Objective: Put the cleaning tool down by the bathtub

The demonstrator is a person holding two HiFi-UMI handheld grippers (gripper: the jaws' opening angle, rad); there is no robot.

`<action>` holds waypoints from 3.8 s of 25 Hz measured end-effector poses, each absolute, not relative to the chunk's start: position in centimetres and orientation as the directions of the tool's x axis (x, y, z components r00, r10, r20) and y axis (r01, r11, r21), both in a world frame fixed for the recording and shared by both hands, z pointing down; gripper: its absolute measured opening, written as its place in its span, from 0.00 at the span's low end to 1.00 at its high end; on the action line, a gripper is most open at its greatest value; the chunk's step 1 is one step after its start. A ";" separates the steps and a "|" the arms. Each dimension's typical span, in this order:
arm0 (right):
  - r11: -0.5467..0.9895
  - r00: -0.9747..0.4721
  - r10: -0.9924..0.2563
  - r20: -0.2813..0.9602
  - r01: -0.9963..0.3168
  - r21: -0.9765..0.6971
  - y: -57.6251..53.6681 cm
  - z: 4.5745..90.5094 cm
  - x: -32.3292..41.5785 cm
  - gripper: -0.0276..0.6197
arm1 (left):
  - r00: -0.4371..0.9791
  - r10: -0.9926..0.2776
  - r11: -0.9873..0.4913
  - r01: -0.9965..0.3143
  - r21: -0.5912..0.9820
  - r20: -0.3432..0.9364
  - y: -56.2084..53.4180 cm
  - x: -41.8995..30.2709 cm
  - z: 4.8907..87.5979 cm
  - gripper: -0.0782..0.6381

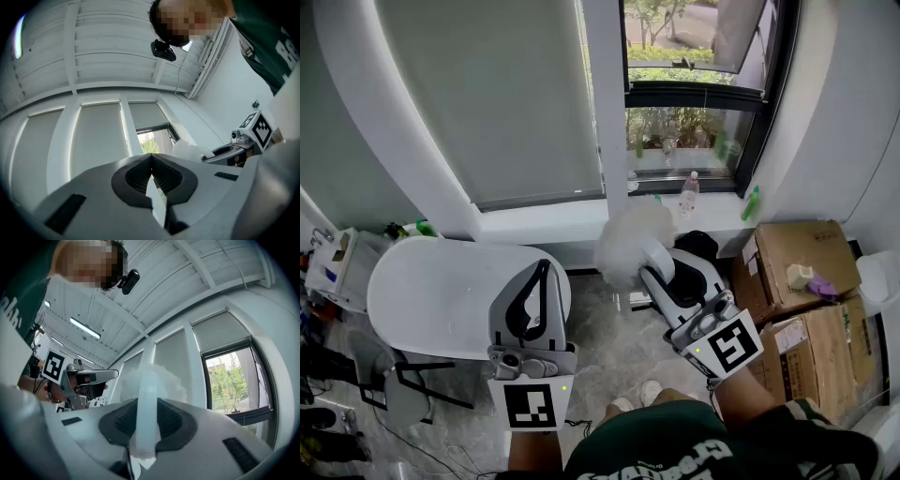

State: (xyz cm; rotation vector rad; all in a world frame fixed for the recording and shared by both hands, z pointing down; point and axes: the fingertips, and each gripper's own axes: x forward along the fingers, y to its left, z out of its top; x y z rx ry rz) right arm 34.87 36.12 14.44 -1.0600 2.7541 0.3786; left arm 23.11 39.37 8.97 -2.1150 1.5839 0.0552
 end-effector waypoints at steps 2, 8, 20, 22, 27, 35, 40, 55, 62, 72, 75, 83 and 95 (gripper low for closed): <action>0.717 -0.738 -0.629 -0.244 -0.672 0.184 36.1 14.3 34.6 0.19 | 0.322 -0.894 -0.203 -0.912 -0.357 -0.313 39.1 22.8 9.0 0.12; 0.735 -0.751 -0.616 -0.238 -0.657 0.169 35.5 14.7 34.7 0.19 | 0.329 -0.888 -0.207 -0.910 -0.360 -0.320 38.5 23.1 8.9 0.12; 0.749 -0.767 -0.598 -0.234 -0.638 0.177 34.0 15.2 36.6 0.19 | 0.323 -0.895 -0.204 -0.910 -0.362 -0.307 36.6 25.6 9.4 0.12; 0.755 -0.769 -0.590 -0.245 -0.633 0.169 33.7 15.2 37.1 0.19 | 0.322 -0.896 -0.186 -0.897 -0.400 -0.305 36.4 26.4 9.4 0.12; 0.753 -0.769 -0.597 -0.229 -0.636 0.171 32.7 16.2 38.6 0.19 | 0.336 -0.894 -0.196 -0.888 -0.416 -0.296 35.5 28.6 10.2 0.12; 0.780 -0.787 -0.576 -0.219 -0.610 0.139 32.7 17.3 40.5 0.19 | 0.336 -0.900 -0.209 -0.892 -0.400 -0.279 34.5 31.1 11.2 0.12; 0.770 -0.774 -0.586 -0.242 -0.624 0.134 32.8 16.9 42.0 0.19 | 0.350 -0.892 -0.214 -0.885 -0.414 -0.287 34.6 32.9 10.8 0.12; 0.802 -0.802 -0.542 -0.252 -0.583 0.129 30.3 18.0 40.7 0.19 | 0.316 -0.906 -0.174 -0.883 -0.435 -0.281 32.7 30.9 12.2 0.12; 0.809 -0.811 -0.531 -0.247 -0.571 0.136 27.3 19.2 38.3 0.19 | 0.311 -0.902 -0.167 -0.892 -0.421 -0.301 29.1 28.8 13.1 0.12; 0.806 -0.810 -0.546 -0.215 -0.577 0.128 19.3 19.6 33.9 0.19 | 0.299 -0.893 -0.143 -0.897 -0.419 -0.335 21.1 24.8 12.2 0.12; 0.804 -0.809 -0.550 -0.208 -0.580 0.130 16.4 19.6 32.3 0.19 | 0.307 -0.893 -0.156 -0.897 -0.413 -0.328 18.0 23.6 12.2 0.12; 0.802 -0.805 -0.567 -0.178 -0.588 0.107 8.4 20.1 28.6 0.19 | 0.310 -0.909 -0.191 -0.903 -0.384 -0.278 9.2 19.6 13.6 0.12; 0.784 -0.788 -0.599 -0.139 -0.613 0.095 -2.6 21.3 22.8 0.19 | 0.344 -0.912 -0.244 -0.894 -0.376 -0.225 -2.7 13.4 15.4 0.12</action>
